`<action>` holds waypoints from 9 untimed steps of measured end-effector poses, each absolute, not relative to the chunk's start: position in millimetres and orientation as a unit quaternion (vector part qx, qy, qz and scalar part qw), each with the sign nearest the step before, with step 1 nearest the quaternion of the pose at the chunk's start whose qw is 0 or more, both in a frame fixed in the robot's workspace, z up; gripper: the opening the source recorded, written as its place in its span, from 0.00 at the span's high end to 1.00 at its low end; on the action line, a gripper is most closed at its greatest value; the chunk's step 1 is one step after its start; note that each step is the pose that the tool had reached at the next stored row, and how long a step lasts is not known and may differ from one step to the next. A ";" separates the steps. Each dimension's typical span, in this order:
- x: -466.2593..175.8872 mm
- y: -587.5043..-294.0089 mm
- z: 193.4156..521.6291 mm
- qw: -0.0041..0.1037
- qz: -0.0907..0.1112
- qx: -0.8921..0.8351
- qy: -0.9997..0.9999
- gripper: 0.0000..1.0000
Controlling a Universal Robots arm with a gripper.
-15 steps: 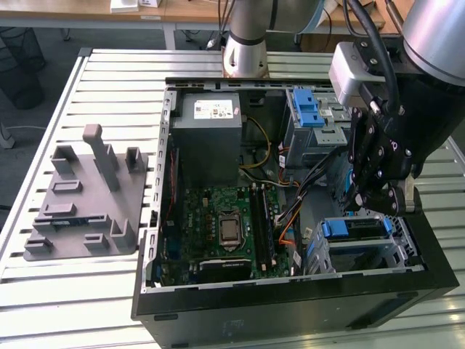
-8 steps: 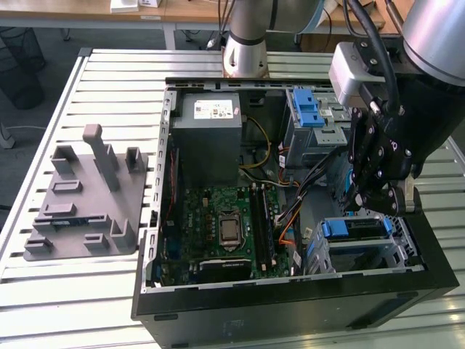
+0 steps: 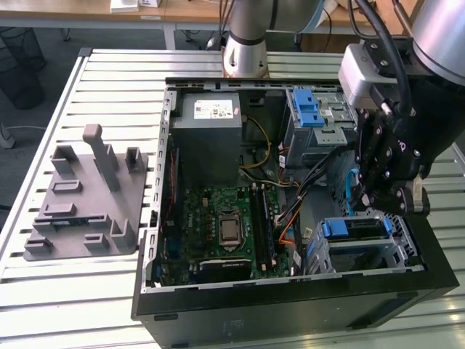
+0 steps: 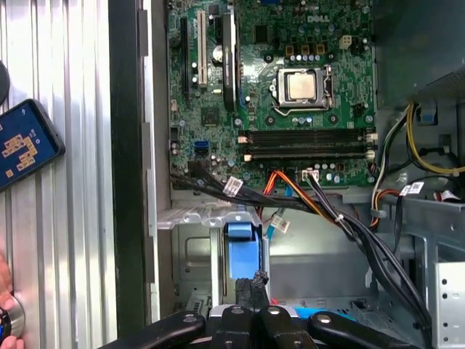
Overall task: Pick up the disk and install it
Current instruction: 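Insert the first disk wire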
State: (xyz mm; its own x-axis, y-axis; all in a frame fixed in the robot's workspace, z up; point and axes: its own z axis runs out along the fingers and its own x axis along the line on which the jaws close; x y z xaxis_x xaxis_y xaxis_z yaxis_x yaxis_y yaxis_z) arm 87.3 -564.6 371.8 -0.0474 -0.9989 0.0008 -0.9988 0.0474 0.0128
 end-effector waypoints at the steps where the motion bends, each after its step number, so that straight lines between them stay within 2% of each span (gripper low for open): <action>1: 90.5 -564.6 371.4 0.005 -0.004 0.690 -0.724 0.89; 9: 112.0 -564.0 367.7 0.004 -0.003 0.690 -0.724 0.89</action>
State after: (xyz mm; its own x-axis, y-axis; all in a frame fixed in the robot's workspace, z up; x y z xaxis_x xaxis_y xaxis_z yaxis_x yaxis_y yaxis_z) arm 112.0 -564.0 367.7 -0.0474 -0.9989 0.0018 -0.9988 0.0474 0.0112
